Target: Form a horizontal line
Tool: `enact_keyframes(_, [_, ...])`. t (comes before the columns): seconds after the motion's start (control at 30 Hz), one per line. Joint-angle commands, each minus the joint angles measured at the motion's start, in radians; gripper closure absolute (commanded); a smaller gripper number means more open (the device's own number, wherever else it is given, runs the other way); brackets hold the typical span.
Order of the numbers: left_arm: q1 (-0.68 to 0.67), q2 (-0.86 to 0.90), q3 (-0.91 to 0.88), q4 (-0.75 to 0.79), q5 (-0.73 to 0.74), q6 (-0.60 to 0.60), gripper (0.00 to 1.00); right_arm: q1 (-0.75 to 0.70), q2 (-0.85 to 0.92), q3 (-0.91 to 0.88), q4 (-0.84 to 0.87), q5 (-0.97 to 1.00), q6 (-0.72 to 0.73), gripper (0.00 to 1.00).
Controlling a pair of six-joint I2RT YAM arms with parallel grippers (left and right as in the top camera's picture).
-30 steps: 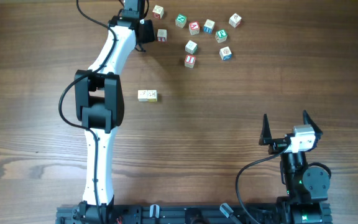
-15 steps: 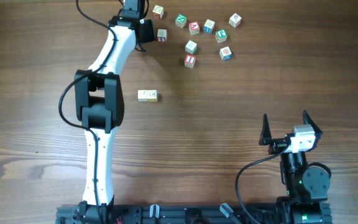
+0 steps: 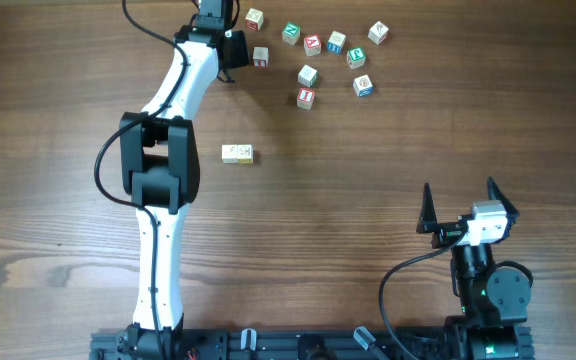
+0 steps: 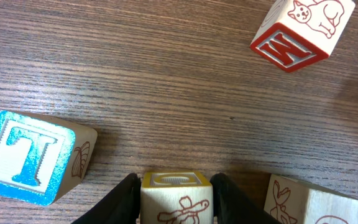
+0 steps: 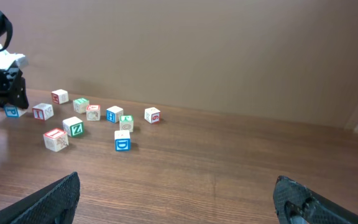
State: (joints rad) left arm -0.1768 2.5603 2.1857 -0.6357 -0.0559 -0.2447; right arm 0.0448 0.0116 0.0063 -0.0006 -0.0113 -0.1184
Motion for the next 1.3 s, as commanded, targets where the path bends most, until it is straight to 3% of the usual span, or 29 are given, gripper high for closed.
enact_keyframes(0.0, [0.0, -0.043, -0.006, 0.003, -0.017, 0.006, 0.58, -0.005, -0.007, -0.001, 0.004, -0.013, -0.011, 0.0])
enact_keyframes(0.73, [0.0, -0.082, -0.006, -0.055, -0.017, 0.006, 0.63, -0.005, -0.007, -0.001, 0.003, -0.013, -0.011, 0.0])
enact_keyframes(0.87, [0.0, -0.077, -0.006, -0.065, -0.017, 0.006, 0.57, -0.005, -0.007, -0.001, 0.004, -0.013, -0.011, 0.0])
enact_keyframes(1.07, [-0.001, -0.071, -0.007, -0.073, -0.016, 0.006, 0.55, -0.005, -0.006, -0.001, 0.003, -0.013, -0.011, 0.0])
enact_keyframes(1.27, [-0.003, -0.068, -0.007, -0.085, -0.016, 0.006, 0.59, -0.005, -0.004, -0.001, 0.004, -0.013, -0.012, 0.0])
